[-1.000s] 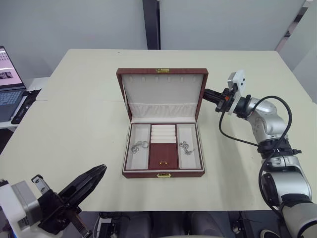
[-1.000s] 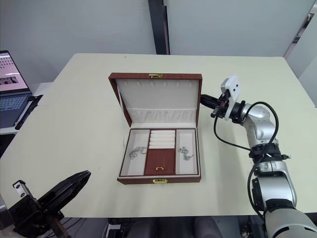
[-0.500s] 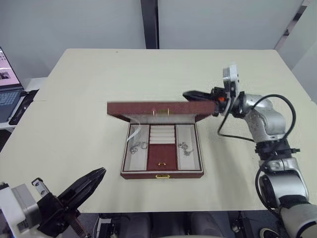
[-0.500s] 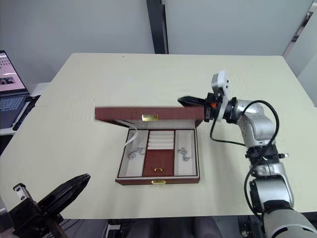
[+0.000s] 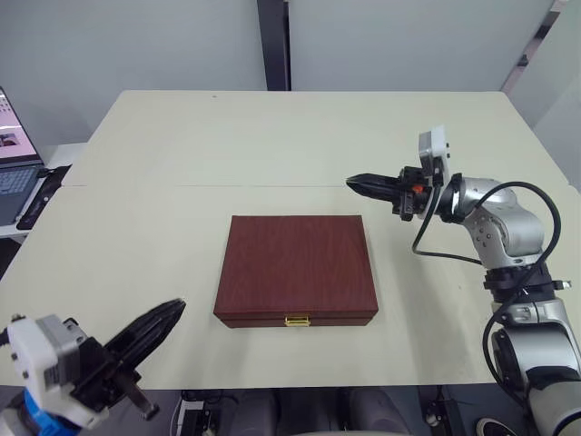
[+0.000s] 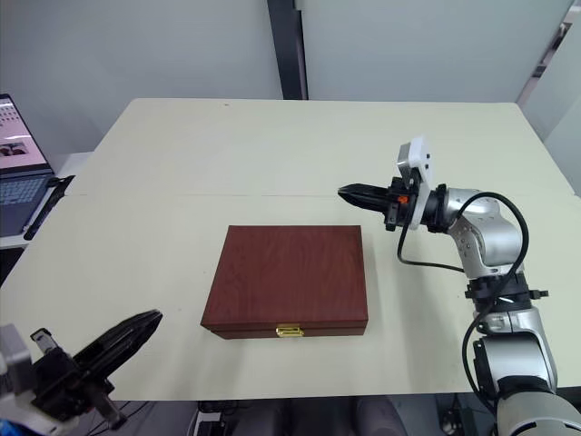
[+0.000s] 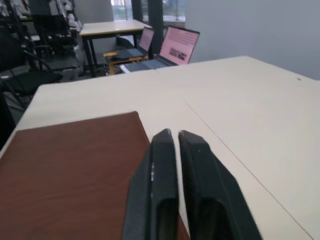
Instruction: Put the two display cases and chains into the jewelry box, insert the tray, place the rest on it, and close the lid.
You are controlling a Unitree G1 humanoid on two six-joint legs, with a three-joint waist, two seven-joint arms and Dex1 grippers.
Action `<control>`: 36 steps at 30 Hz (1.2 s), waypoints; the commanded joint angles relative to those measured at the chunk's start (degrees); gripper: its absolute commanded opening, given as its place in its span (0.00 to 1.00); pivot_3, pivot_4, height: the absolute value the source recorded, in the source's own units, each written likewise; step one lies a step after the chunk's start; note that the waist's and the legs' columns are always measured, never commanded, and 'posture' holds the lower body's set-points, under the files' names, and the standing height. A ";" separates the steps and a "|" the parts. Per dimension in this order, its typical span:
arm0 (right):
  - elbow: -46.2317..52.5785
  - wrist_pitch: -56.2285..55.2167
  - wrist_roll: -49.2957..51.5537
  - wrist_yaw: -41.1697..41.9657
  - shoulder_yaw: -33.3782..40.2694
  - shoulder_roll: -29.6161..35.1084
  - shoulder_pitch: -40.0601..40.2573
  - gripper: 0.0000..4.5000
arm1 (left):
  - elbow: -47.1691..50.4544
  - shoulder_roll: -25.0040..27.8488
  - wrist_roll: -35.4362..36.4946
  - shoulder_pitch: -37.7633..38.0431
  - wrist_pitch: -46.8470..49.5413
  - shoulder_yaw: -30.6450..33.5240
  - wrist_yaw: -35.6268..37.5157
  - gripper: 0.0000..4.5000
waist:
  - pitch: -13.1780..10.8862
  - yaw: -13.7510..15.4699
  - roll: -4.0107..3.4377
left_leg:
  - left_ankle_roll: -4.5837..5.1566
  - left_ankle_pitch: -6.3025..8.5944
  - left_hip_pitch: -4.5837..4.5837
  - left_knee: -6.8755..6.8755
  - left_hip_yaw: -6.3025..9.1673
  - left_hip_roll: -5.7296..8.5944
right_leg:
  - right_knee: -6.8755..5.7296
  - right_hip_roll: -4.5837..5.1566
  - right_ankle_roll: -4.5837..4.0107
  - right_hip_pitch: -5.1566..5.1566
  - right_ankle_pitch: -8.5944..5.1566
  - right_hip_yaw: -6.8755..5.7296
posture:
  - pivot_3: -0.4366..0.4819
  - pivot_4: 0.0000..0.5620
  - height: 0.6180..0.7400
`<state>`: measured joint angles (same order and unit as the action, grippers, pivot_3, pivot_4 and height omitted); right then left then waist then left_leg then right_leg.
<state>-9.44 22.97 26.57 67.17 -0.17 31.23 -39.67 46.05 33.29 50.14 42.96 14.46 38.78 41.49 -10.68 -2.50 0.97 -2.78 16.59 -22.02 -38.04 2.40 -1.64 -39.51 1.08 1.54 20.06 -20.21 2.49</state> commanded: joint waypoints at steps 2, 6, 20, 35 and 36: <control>0.14 -3.28 -1.81 0.40 2.85 4.65 4.76 0.36 | -6.05 4.07 -0.37 -6.37 3.47 0.78 -2.51 0.40 | 0.00 0.54 0.00 | 0.00 0.00 0.00 0.00 0.00 0.01 | 0.01 0.01 0.00 0.00 0.00 -0.01 | 0.48 0.27 1.00; 0.55 -5.58 -3.19 -0.10 4.67 8.42 9.95 0.63 | -12.82 7.49 -1.67 -11.92 7.41 -1.68 -1.85 0.69 | 0.00 0.64 -0.01 | 0.00 0.00 0.00 -0.01 -0.06 0.00 | 0.01 0.01 0.00 0.02 0.00 0.02 | 0.48 0.27 1.00; -0.50 -7.94 -3.58 -1.17 13.26 17.25 24.83 0.99 | -44.91 13.70 -14.57 -30.82 3.97 -7.18 9.20 1.00 | -0.01 0.61 -0.03 | -0.01 -0.01 0.02 -0.01 -0.11 -0.03 | -0.10 0.04 0.00 0.06 0.00 0.00 | 0.48 0.27 1.00; -4.20 -10.33 -4.76 -3.14 15.18 18.40 26.67 0.99 | -52.21 18.94 -19.50 -40.39 4.08 -8.21 14.09 1.00 | -0.01 0.53 -0.03 | -0.01 -0.01 0.05 -0.01 -0.16 -0.03 | -0.26 0.06 0.00 0.12 0.00 0.00 | 0.48 0.27 1.00; -4.20 -10.38 -4.77 -3.17 15.20 18.42 26.70 0.99 | -52.07 18.95 -19.56 -40.51 4.36 -8.17 14.24 1.00 | -0.01 0.53 -0.03 | -0.01 -0.01 0.05 -0.01 -0.16 -0.03 | -0.26 0.06 0.00 0.12 0.00 0.00 | 0.48 0.27 1.00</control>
<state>-13.99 13.47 21.49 64.06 13.15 48.44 -12.38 -7.28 51.01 30.55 2.93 18.56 30.40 55.48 -10.69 -1.97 0.94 -2.80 16.58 -21.97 -38.06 2.23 -1.67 -39.78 1.14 1.54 20.18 -20.20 2.50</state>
